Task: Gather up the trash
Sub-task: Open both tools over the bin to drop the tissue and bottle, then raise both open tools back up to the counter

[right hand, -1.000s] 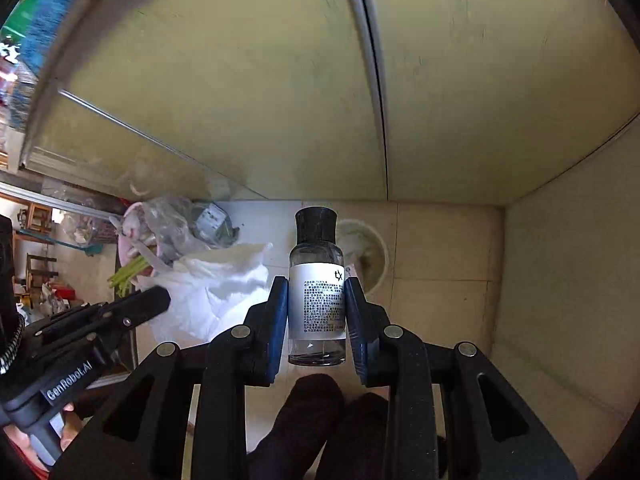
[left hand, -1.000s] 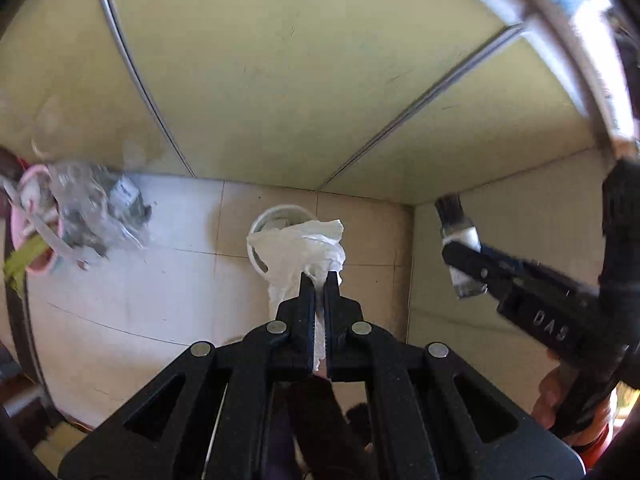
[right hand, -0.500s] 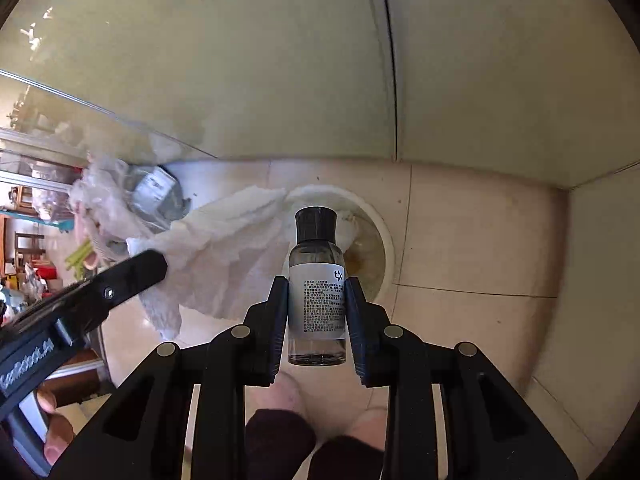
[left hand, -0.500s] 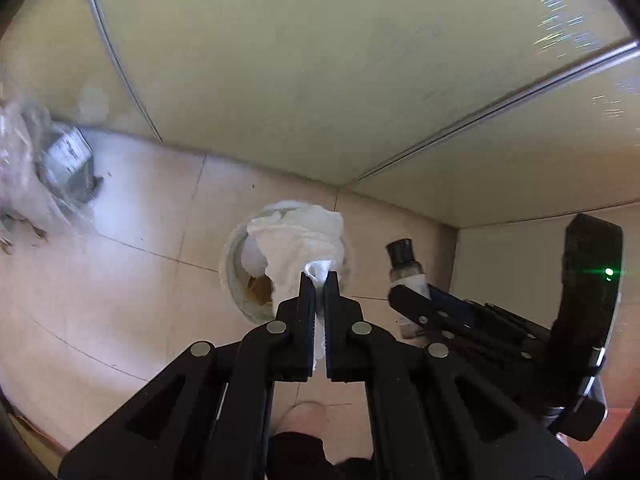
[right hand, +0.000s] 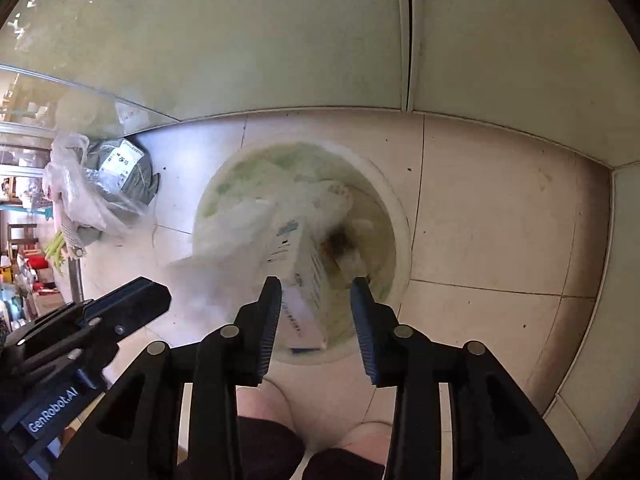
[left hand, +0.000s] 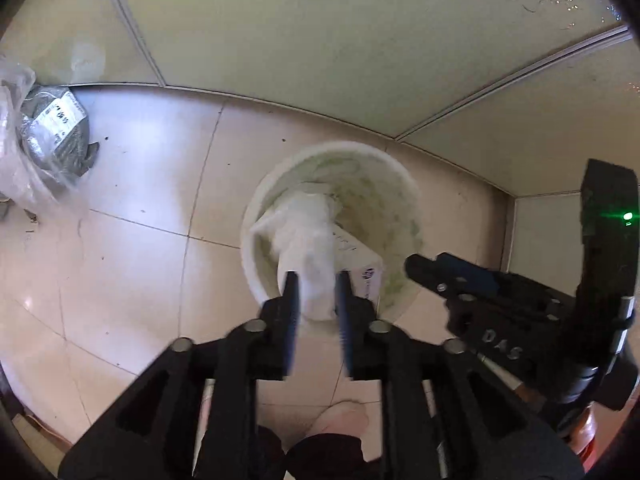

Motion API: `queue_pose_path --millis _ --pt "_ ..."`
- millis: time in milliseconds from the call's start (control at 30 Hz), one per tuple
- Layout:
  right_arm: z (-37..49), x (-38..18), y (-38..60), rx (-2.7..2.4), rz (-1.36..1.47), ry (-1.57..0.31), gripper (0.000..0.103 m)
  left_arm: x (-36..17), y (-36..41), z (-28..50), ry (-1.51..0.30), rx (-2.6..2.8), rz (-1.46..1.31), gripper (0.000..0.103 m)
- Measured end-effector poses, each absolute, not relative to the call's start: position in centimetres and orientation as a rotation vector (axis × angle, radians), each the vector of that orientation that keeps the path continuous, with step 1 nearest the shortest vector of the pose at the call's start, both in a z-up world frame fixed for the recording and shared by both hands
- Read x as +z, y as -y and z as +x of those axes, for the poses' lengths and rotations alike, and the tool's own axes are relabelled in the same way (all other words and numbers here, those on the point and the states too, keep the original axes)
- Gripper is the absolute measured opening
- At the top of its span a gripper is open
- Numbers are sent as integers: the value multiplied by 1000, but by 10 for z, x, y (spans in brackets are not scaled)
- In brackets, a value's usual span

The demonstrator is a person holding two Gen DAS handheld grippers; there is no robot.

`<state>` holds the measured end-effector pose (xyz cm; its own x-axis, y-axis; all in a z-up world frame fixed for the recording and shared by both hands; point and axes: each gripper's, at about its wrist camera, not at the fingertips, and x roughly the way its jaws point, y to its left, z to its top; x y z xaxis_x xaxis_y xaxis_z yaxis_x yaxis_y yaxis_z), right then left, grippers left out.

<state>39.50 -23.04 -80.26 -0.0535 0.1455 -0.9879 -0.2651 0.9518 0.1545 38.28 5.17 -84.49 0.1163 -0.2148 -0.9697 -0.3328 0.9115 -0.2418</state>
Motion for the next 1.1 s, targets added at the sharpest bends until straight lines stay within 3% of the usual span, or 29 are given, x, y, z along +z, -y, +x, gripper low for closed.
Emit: queue_pose_path --millis 167,367,800,867,1100 --pt "394 -765 230 318 -113 -1553 33 -810 -49 379 -1469 92 -436 28" --pt "386 -666 222 307 -98 -1493 33 -720 -52 375 -1430 91 -393 28" --pt "349 -390 192 313 -95 -1263 33 -442 -74 361 -1244 57 -341 28" --pt "344 -350 188 314 -90 -1214 33 -399 -77 358 -1204 43 -319 32" --pt "322 -239 183 290 -24 -1029 43 -281 -74 347 -1066 -6 -213 36"
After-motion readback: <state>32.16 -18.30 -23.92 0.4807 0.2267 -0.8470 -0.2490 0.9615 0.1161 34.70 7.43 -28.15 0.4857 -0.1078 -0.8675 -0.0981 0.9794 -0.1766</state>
